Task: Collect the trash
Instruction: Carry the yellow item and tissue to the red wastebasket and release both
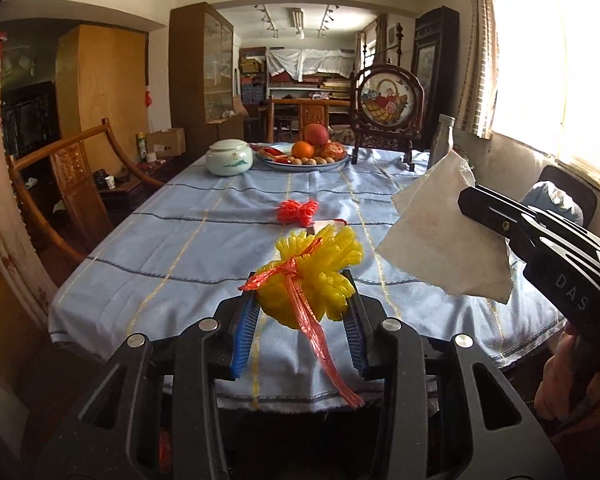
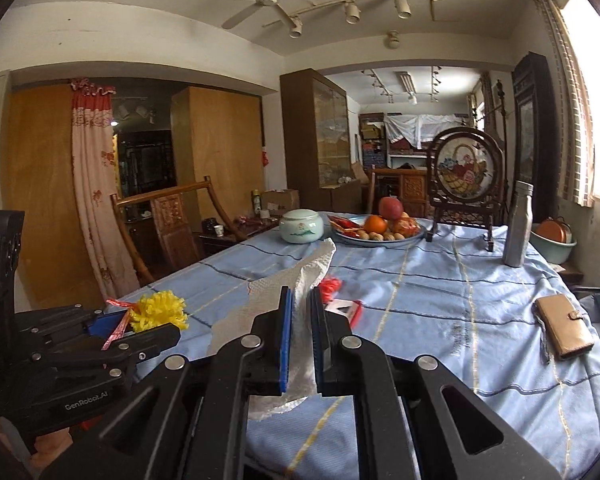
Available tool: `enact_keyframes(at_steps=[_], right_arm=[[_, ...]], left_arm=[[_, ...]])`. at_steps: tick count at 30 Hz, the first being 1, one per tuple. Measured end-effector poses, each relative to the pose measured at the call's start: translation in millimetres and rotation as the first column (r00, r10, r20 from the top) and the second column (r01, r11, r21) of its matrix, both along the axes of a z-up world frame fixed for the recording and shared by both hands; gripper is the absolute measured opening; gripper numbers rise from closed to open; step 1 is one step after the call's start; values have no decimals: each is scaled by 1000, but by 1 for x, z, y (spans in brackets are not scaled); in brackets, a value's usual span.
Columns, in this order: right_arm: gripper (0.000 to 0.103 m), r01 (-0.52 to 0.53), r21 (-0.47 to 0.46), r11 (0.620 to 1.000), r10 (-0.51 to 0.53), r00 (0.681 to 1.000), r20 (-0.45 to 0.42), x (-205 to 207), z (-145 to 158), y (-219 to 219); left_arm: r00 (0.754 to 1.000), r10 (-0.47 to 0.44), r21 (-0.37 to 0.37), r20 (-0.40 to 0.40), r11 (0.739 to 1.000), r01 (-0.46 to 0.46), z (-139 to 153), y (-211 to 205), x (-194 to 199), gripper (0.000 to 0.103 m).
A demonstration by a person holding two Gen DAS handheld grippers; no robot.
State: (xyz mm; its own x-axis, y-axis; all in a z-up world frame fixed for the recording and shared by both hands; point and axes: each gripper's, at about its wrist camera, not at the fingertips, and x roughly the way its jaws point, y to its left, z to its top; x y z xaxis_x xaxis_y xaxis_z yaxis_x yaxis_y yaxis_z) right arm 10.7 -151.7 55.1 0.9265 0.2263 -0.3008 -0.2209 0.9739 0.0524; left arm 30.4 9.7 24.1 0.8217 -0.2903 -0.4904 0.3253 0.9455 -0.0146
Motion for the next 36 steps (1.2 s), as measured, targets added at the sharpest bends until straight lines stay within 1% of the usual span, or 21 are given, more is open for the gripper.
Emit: enact_keyframes(at_steps=[5,9,12,15,18,21,24,25,28,30,32,36], right_arm=[[10,-154,-34,987,155,988,7,-23,-5,49],[10,-262,-68,963,262,965,-5,-31,-8,90],[10,-331,-98,938,330,944,-29,-27,-14,121],[10,-395,-107,913,389,919,-69,-16,-23,149],[10,-459,-109,882,446,886,-125,0,-35,174],[10,-521,-117,846,498,849,-177,14,-47,200],[10,-582,-119,804,548,804,-232,23,-61,226],[10,-606,-118,787,566,785,-254,26,-65,236],[10,-653,-120,748,600,742,-300,33,-78,260],[10,-670,-120,733,608,724,-326,38,-85,271],[10,-678,-120,725,606,711,-357,42,-95,282],[10,-685,-130,717,587,694,-417,56,-114,306]], left_arm=[[992,126,-3,7,992,-126,0,41,-32,40],[970,243,-7,12,970,-243,3,79,-45,40],[953,304,-47,2,952,-304,8,105,-42,40],[931,366,-30,-6,930,-366,2,122,-36,40],[905,422,-26,-59,905,-424,-10,143,-20,40],[865,485,-20,-127,871,-491,-29,168,-9,40],[807,554,-5,-206,824,-567,-53,202,-5,40],[782,575,0,-239,806,-592,-64,214,-5,40],[721,618,14,-313,762,-647,-87,241,-8,40],[687,630,14,-362,741,-672,-105,258,-8,40],[659,635,15,-403,725,-689,-121,273,-4,40],[619,612,-8,-492,708,-706,-155,297,3,42]])
